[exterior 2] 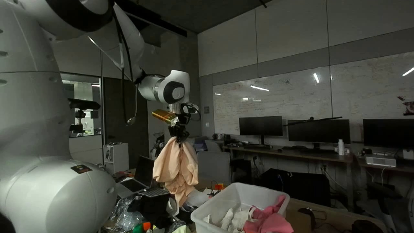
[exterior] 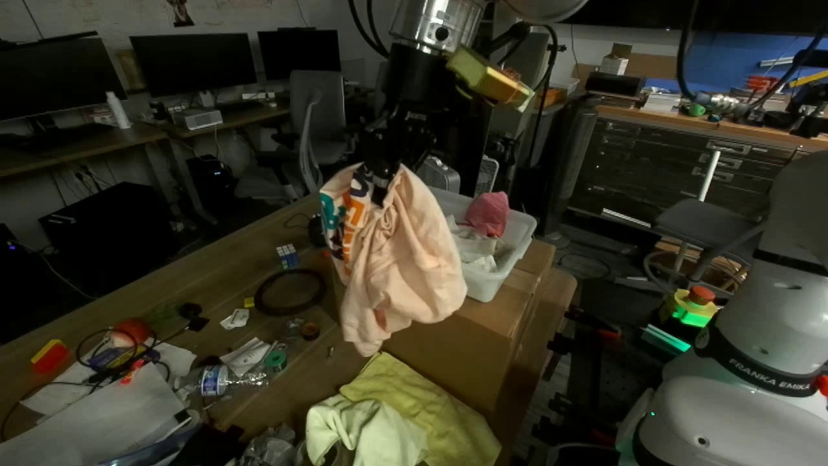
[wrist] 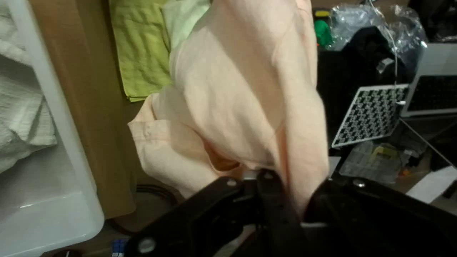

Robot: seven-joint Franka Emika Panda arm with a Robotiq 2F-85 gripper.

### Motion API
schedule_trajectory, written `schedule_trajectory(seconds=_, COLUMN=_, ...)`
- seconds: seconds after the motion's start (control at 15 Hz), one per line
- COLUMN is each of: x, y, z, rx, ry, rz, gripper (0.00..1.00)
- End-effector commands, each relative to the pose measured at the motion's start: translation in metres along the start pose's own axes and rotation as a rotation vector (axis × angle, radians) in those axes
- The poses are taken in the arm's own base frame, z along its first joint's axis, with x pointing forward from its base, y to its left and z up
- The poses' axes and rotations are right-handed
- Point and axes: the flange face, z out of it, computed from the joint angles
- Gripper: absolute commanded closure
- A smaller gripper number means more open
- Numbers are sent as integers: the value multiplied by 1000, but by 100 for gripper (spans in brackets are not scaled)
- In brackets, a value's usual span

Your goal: Move the shirts and towels from the storage box and put them on the table

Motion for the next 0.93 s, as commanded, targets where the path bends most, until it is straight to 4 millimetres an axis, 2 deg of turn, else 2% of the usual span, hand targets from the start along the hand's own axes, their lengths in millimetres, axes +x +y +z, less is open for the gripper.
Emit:
schedule_trajectory(seconds=0.0, x=22, y=-2, z=2, rx=94, ry=70, rz=106, gripper=97)
schedule_trajectory(seconds=0.07, x=23, y=2, z=5, rx=75, ry=72, rz=95, gripper=64)
schedule_trajectory(seconds=0.13, x=23, y=8, z=9, rx=35, ry=71, rz=77, gripper=64)
schedule_trajectory(seconds=0.2, x=22, y=13, z=13, rx=-5, ry=68, rz=63, gripper=58)
schedule_trajectory(seconds=0.4, x=23, y=32, z=22, rx=-99, ry=52, rz=40, gripper=34)
schedule_trajectory(seconds=0.53, x=25, y=51, z=25, rx=-151, ry=40, rz=66, gripper=20)
schedule_trajectory(seconds=0.73, x=34, y=96, z=26, rx=-209, ry=21, rz=172, gripper=0)
schedule_trajectory(seconds=0.87, x=41, y=133, z=28, rx=-218, ry=-16, rz=231, gripper=0)
